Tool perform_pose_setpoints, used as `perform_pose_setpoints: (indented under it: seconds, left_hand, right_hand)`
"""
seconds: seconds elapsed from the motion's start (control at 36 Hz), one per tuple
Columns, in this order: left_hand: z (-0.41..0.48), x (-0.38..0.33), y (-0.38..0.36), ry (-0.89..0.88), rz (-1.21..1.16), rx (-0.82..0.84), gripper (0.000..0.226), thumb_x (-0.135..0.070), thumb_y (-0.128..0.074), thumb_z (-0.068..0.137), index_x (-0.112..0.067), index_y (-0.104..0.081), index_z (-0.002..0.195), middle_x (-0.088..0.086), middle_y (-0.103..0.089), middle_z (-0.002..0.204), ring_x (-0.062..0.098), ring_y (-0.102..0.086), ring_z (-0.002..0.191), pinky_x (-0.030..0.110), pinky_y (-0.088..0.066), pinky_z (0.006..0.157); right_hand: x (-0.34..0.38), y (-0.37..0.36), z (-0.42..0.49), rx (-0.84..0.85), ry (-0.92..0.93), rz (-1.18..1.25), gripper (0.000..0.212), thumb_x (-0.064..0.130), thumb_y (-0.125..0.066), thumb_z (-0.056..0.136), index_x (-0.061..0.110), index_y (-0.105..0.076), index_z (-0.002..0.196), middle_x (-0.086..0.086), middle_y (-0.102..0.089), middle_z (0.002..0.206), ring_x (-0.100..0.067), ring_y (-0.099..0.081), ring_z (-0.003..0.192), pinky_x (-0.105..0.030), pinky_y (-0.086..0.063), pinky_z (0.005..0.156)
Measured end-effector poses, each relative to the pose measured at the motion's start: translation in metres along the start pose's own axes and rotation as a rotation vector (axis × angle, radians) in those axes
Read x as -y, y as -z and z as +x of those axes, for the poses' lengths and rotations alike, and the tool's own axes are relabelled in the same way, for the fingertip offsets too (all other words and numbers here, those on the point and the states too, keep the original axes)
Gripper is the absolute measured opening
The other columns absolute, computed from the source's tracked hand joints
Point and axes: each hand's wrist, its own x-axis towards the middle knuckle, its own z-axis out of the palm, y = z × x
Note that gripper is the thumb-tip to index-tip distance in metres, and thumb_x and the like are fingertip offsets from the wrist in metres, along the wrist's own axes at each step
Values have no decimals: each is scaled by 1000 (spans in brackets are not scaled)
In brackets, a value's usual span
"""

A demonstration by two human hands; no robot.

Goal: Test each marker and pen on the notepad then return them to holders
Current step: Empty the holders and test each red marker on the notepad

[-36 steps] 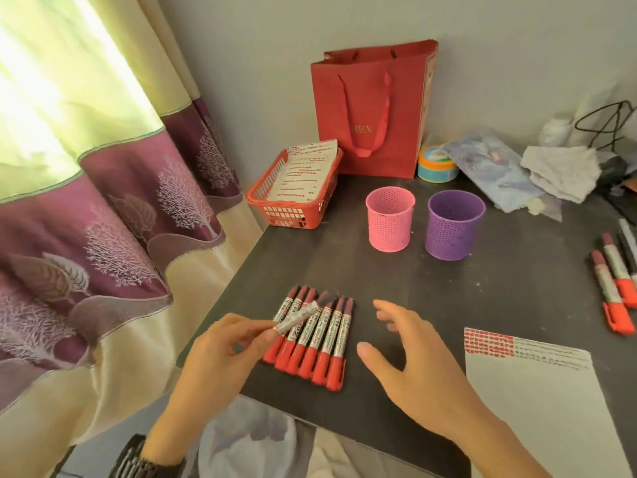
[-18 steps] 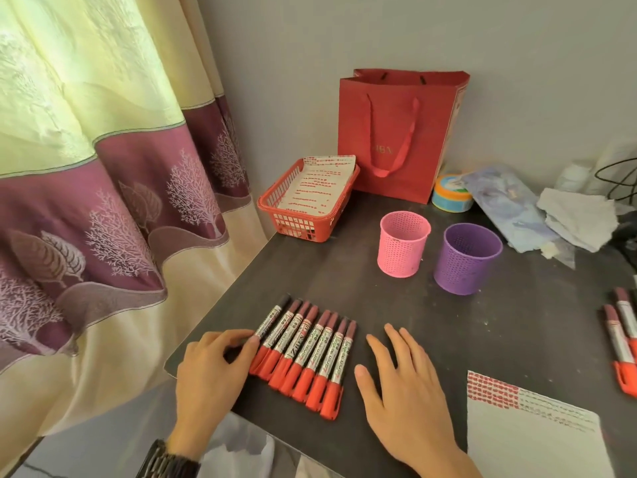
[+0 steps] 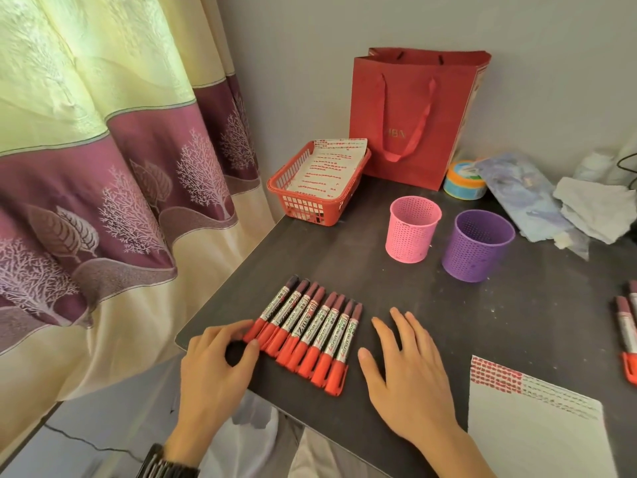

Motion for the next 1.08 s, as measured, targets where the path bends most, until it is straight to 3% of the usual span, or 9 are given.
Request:
perform_pose_setpoints:
  seconds: [0.28,0.36,0.44,0.53,0.64,0.72,0.81,0.97,1.08]
  left_hand:
    - [3,-16,3,-25,6,46,26,-26,-69,90,-37,-66,113,-8,-62,110,16,-49,106,39,-44,92]
    - [7,-38,1,-63,19,64,28,-22,-72,87,-33,-67,112,0,-60,115,24,-48,114,42,-39,94]
    - [6,-69,-12,-197,3,94,38,-9,-80,78,-34,-71,104,2,-63,108,34,-52,110,44,-38,91]
    - [-1,-111,-30,-381,-65,99,21,-33,-68,79,-33,-74,99,-5,-64,102,26,-54,107,44,-41,93]
    - [-12,-172,-73,-709,-129,220,36,-46,-53,75,-27,-75,97,-8,-66,103,14,-61,93,29,-42,88]
    - [-27,-218,-116,-869,-106,422,30,-42,-64,83,-41,-66,113,-23,-55,117,6,-56,106,25,-44,92]
    - [-42,-270,-161,-1030,-6,579,37,-48,-52,92,-46,-51,129,-23,-46,125,2,-47,113,25,-42,98]
    - [-73,-349,-224,-1255,245,666,36,-56,-37,98,-48,-39,133,-7,-48,114,17,-52,106,34,-48,82]
    - [-75,-359,-243,-1160,356,725,34,-67,-37,93,-42,-46,113,-7,-48,104,19,-54,101,33,-41,71]
  right_hand:
    - [-13,12,2,71,7,230,61,66,-29,98,42,-26,154,14,-5,168,-9,5,154,-30,3,116]
    - [-35,40,-7,58,-6,620,48,61,-43,97,46,-42,143,29,-29,157,7,-20,147,-22,-17,120]
    - [-70,67,-31,-133,-54,784,40,55,-52,92,44,-56,131,38,-49,137,14,-42,130,-17,-34,109]
    - [-116,84,-60,-282,-144,720,27,43,-59,95,48,-59,122,42,-53,128,16,-46,124,-8,-33,102]
    - [-180,89,-97,-328,-333,473,30,49,-59,93,58,-50,120,45,-44,128,15,-36,132,1,-22,103]
    - [-219,83,-120,-218,-457,153,51,64,-44,96,49,-37,144,33,-25,152,0,-14,150,-17,-12,120]
    - [-234,74,-133,-170,-502,105,60,69,-36,95,48,-31,151,30,-10,158,-4,-4,153,-27,-5,124]
    - [-235,70,-132,-219,-520,135,53,69,-33,95,52,-35,145,30,-14,160,1,-4,152,-25,-3,123]
    - [-238,68,-130,-235,-514,152,52,68,-33,95,53,-34,144,32,-12,159,3,-3,151,-22,1,121]
